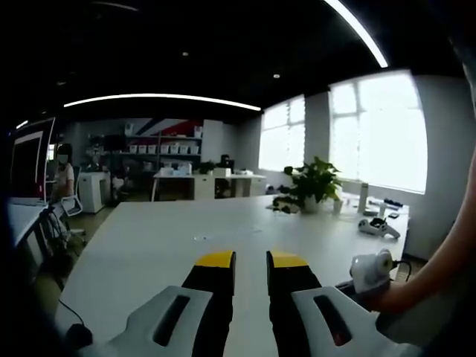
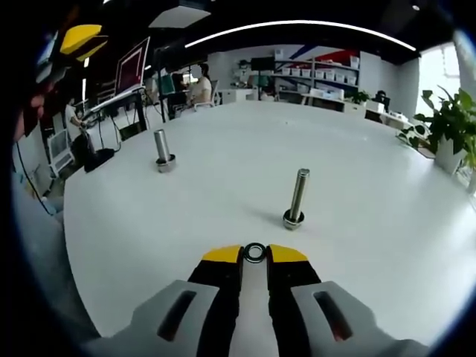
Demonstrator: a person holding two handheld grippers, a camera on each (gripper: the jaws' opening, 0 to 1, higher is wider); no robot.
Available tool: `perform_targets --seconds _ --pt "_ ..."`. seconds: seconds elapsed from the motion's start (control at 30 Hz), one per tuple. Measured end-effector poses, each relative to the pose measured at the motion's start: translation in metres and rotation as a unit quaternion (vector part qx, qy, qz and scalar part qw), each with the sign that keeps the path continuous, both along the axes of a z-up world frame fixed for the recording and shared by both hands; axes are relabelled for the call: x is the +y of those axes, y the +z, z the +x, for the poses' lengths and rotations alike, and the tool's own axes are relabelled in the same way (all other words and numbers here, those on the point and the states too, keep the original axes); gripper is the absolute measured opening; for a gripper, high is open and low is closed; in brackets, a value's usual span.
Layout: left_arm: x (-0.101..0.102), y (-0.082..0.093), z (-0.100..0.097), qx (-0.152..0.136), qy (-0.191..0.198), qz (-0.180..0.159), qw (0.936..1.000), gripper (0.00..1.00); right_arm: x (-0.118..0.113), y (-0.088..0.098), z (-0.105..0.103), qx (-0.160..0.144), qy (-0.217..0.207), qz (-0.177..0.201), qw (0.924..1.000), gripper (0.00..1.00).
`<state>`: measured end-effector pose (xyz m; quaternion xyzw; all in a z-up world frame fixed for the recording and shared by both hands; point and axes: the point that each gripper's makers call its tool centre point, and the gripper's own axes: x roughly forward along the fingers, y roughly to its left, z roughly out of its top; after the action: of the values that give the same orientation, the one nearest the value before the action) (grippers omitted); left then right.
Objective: Place the washer onto the threaded stud by aligning its center hole with the stud, sliding it down to the base, and recovering from edge contact or off-axis alignment until the washer reaches the visible bottom stop.
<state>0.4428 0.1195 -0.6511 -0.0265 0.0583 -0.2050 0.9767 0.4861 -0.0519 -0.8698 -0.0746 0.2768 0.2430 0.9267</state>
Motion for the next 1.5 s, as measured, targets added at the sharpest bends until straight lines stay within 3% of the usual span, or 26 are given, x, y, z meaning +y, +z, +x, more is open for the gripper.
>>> perform_targets --seconds 0.17,0.2,0.23,0.27,0.4,0.87,1.17,1.5 --pt "0.000 0.000 0.000 0.000 0.000 0.000 1.0000 0.15 0.000 0.001 0.000 0.003 0.003 -0.006 1.0000 0.13" --pt "0.000 0.000 0.000 0.000 0.000 0.000 1.0000 0.15 -0.001 0.002 0.000 0.002 0.001 -0.007 1.0000 0.09" --pt "0.000 0.000 0.000 0.000 0.000 -0.001 1.0000 0.15 0.001 -0.001 -0.005 0.021 0.010 -0.009 0.9997 0.04" --pt "0.000 0.000 0.001 0.000 0.001 0.000 1.0000 0.15 0.001 0.001 0.001 0.005 0.007 -0.005 1.0000 0.03" --pt "0.000 0.001 0.001 -0.001 0.001 0.000 1.0000 0.15 -0.001 -0.003 -0.001 0.019 0.005 -0.008 0.9998 0.08" --pt "0.001 0.001 0.001 -0.001 0.000 -0.001 1.0000 0.15 -0.010 0.008 0.000 0.012 -0.007 -0.013 0.9998 0.11" --pt "0.000 0.000 0.001 0.000 -0.001 0.001 1.0000 0.15 -0.013 -0.001 -0.006 0.025 -0.016 -0.012 0.9995 0.19" --pt "-0.003 -0.001 0.000 0.002 -0.005 0.002 1.0000 0.15 -0.012 -0.001 -0.006 0.001 -0.024 0.002 0.9997 0.22"
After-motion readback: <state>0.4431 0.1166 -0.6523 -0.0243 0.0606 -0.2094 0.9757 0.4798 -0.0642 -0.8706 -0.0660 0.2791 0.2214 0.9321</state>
